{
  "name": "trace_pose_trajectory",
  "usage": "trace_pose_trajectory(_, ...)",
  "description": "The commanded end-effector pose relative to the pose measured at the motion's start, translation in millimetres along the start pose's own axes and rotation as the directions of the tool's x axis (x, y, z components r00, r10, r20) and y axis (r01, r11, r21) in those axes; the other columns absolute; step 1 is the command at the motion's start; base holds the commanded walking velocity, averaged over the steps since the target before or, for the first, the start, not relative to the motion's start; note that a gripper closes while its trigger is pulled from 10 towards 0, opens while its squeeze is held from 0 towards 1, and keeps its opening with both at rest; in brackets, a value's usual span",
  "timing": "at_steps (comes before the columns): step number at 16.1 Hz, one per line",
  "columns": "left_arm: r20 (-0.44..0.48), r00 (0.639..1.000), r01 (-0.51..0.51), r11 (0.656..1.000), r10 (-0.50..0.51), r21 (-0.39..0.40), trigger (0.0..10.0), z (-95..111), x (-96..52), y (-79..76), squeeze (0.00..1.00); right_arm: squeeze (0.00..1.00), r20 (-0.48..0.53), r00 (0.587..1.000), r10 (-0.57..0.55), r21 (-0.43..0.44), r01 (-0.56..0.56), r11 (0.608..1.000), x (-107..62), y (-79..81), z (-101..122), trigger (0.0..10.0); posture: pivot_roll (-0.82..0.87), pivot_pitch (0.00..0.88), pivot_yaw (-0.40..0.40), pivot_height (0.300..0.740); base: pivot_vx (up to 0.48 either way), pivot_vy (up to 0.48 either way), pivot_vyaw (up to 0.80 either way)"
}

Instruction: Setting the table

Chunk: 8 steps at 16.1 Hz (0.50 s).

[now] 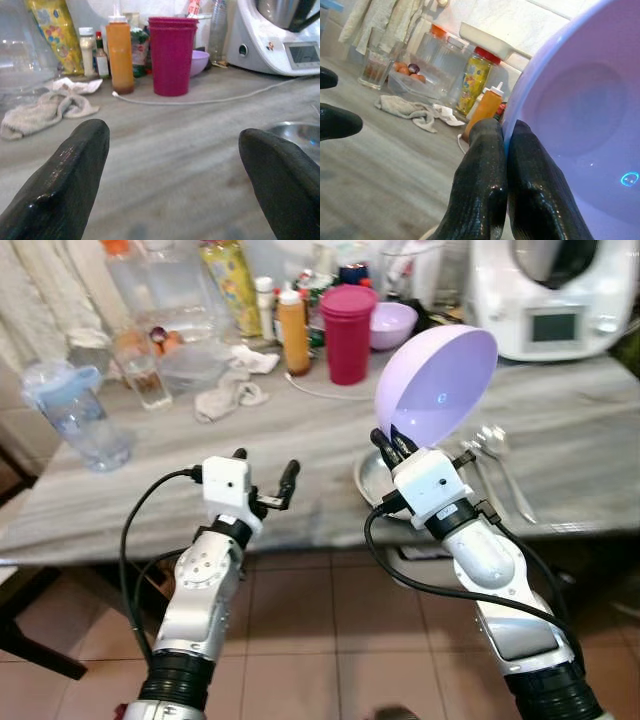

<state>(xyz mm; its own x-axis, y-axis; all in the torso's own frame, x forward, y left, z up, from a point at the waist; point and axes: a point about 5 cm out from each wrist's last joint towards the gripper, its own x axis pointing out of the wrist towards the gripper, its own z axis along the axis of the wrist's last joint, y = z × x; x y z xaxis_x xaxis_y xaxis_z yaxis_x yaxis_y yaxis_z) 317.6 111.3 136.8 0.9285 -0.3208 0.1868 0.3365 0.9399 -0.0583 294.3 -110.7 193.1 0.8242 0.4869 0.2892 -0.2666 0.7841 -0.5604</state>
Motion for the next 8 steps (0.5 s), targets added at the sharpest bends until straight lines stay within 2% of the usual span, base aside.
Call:
trace_pose_trajectory(1,0.015,1.000,0.023,1.000,-0.022,-0.013,10.0,3.1,0.2,-4.5,0.00,0.00,0.019,1.000,-0.012,-0.012,0.012,1.000,-0.1,-5.2,4.2,10.0,-0.26,0.083,0.088,0.740,0.000,0.000,0.00)
trace_pose_trajectory(2,0.024,0.999,0.044,0.999,-0.044,-0.031,10.0,4.1,-0.4,-6.8,0.00,0.00,0.018,1.000,-0.013,-0.012,0.013,1.000,0.0,-5.7,4.2,10.0,-0.26,0.083,0.085,0.740,0.000,0.000,0.00)
trace_pose_trajectory(5,-0.019,0.983,0.183,0.981,-0.183,0.061,10.0,-0.3,-13.3,-13.2,0.00,0.00,-0.014,0.999,-0.028,-0.014,0.028,1.000,1.7,-8.8,0.0,10.0,-0.25,0.082,0.077,0.740,0.000,0.000,0.00)
trace_pose_trajectory(8,-0.052,0.954,0.298,0.951,-0.295,0.084,10.0,-4.8,-25.4,-14.2,0.00,0.00,-0.091,0.995,-0.050,-0.032,0.047,0.998,1.8,-15.6,-10.1,10.0,-0.25,0.085,0.068,0.740,0.000,0.000,0.00)
